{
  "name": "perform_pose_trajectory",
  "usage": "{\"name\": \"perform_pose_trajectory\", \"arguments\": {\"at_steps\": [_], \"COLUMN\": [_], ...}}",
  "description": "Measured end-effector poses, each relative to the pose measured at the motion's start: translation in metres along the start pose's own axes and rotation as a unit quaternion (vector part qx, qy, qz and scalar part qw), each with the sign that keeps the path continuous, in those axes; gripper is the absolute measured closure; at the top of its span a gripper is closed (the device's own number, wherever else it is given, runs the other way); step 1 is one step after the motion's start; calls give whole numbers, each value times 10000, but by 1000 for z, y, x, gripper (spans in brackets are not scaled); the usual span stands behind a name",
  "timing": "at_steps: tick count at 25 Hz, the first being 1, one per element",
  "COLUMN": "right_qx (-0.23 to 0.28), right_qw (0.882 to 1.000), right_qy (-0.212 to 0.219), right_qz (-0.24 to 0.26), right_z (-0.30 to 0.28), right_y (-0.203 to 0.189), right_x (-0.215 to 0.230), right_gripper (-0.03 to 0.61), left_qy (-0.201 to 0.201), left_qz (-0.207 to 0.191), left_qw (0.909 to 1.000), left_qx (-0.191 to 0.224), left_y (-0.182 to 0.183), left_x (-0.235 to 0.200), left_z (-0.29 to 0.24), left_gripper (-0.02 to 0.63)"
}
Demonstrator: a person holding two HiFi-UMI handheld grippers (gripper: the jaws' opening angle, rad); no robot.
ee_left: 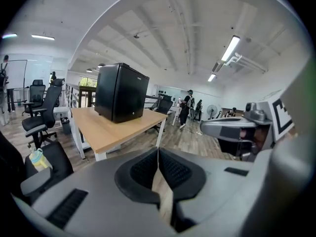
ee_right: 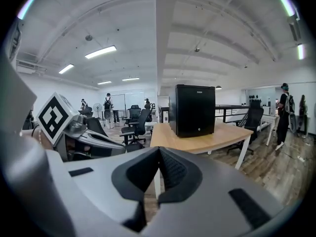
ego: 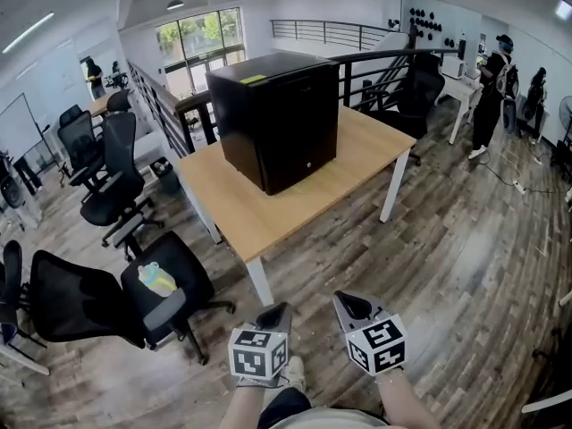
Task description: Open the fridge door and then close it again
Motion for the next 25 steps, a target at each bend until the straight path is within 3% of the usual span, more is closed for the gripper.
{"name": "perform_pose_trajectory", "arguments": {"at_steps": [6, 13, 17, 25], "right_qx": [208, 195, 29, -15], "right_qw": [9997, 9981, 9981, 9983], "right_qy": [-118, -577, -620, -552], "right_qz": [56, 46, -20, -209], "right_z": [-81, -161, -183, -239], "right_y": [57, 91, 87, 109], "right_x": [23, 59, 70, 117], "right_gripper": [580, 580, 580, 580], "left_qy": [19, 134, -19, -80], "left_qz": [-237, -358, -452, -159], "left_qw": [9994, 9985, 9985, 9998], "left_qx": [267, 403, 316, 118], "left_y": [58, 104, 110, 116], "left_x": [-75, -150, -171, -198], "left_z": [-46, -104, -133, -193], "left_gripper": [606, 606, 606, 606]}}
Point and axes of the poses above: the fingertips, and each gripper's own axes: z backward along the fingers, x to its right, y out of its top, the point moved 6 cm from there along z, backward along the fingers, and after that the axes turned 11 degrees about -z, right-handed, at the moved point
